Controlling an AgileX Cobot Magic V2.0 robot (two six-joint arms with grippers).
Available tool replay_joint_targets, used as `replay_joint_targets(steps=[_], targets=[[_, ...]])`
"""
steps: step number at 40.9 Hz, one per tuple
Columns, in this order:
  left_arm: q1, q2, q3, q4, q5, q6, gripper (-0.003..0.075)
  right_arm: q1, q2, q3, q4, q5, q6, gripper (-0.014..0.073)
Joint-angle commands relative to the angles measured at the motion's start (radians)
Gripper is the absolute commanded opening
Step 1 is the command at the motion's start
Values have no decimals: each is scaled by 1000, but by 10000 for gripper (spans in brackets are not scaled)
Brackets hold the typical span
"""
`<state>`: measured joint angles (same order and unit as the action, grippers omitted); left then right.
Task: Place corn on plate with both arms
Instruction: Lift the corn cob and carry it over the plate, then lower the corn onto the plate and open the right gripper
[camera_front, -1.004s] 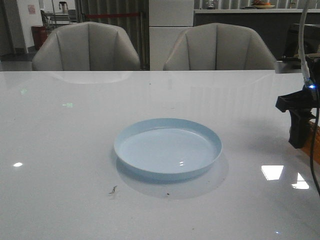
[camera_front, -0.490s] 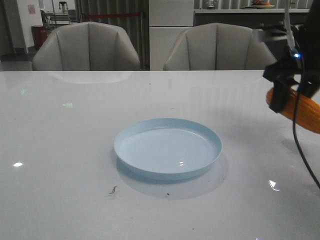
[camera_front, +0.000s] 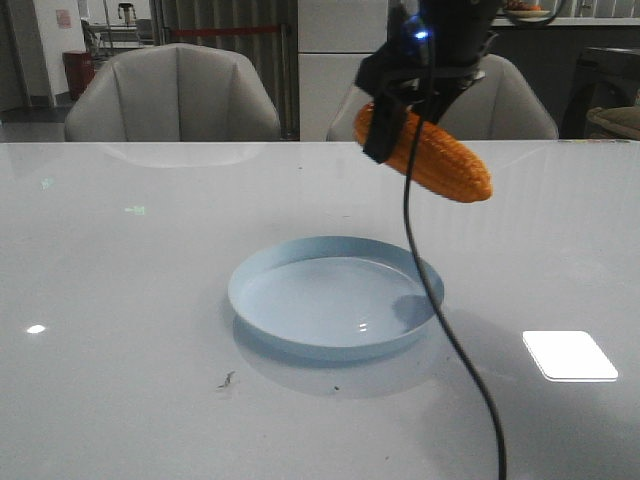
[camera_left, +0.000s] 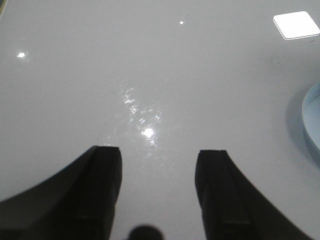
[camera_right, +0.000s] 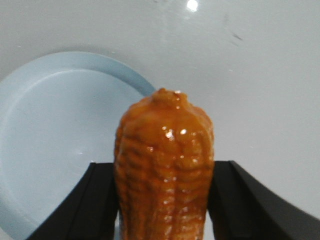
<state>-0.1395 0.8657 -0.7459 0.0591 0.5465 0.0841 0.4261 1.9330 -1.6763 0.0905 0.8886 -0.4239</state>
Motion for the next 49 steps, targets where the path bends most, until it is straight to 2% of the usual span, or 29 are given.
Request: replay_joint_targets(steps=[1, 7, 15, 25, 27, 33, 37, 49], targets=[[2, -9, -27, -1, -75, -13, 400, 40, -19, -33, 7, -53, -10, 120], [2, -9, -27, -1, -75, -13, 400, 82, 12, -33, 7, -73, -10, 139], [2, -9, -27, -1, -75, -13, 400, 94, 57, -33, 10, -77, -10, 229], [2, -9, -27, -1, -75, -13, 400, 94, 106, -33, 10, -65, -10, 234], [2, -9, -27, -1, -75, -13, 400, 94, 111, -33, 10, -62, -10, 268], [2, -9, -27, -1, -75, -13, 400, 94, 115, -33, 11, -58, -10, 503], [2, -9, -27, -1, -75, -13, 400, 94, 115, -33, 11, -56, -10, 601], [2, -7, -27, -1, -73, -13, 400, 94, 70, -34, 48, -22, -10, 583]])
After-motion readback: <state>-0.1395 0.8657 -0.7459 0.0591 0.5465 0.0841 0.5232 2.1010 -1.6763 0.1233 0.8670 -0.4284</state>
